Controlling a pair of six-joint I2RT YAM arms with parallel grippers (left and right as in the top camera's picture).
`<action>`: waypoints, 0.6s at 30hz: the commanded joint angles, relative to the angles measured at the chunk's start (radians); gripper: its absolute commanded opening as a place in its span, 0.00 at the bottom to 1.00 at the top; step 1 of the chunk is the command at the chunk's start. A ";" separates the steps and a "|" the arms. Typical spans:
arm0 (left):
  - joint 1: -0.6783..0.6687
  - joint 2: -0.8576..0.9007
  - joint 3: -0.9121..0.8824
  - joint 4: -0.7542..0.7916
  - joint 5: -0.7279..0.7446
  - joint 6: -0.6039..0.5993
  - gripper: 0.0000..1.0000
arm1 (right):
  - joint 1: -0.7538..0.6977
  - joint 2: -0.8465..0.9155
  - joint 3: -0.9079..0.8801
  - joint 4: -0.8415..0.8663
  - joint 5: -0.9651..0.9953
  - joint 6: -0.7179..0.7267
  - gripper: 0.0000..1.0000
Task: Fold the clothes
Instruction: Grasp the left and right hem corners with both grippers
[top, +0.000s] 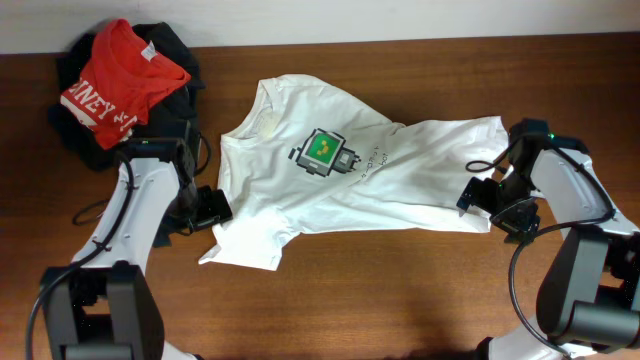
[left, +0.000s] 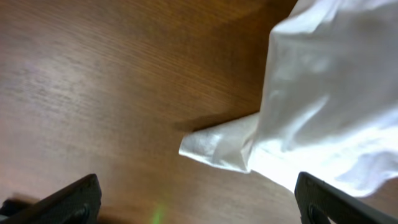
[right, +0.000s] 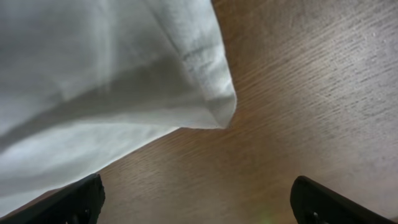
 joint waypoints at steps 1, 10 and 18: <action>0.026 -0.023 -0.116 0.072 0.000 0.068 0.99 | 0.005 0.002 -0.025 0.000 0.028 0.020 0.99; -0.033 -0.023 -0.200 0.135 0.092 0.144 0.95 | 0.005 0.002 -0.039 0.057 0.028 0.020 0.99; -0.131 -0.023 -0.200 0.169 -0.019 0.091 0.93 | 0.005 0.002 -0.127 0.143 0.028 0.019 0.99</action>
